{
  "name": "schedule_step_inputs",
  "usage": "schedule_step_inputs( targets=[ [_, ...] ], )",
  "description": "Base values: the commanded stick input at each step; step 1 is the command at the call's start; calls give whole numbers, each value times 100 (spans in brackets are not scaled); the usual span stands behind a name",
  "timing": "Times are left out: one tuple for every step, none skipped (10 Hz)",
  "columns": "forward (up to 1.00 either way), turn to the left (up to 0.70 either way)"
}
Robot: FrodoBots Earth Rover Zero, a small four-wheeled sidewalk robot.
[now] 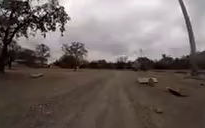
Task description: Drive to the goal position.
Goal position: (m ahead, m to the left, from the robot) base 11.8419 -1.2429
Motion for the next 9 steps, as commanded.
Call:
schedule_step_inputs(
  targets=[
    [70,-1],
    [70,-1],
    [70,-1],
    [70,-1],
    [70,-1],
    [70,-1],
    [70,-1],
    [70,-7],
    [70,-20]
  ],
)
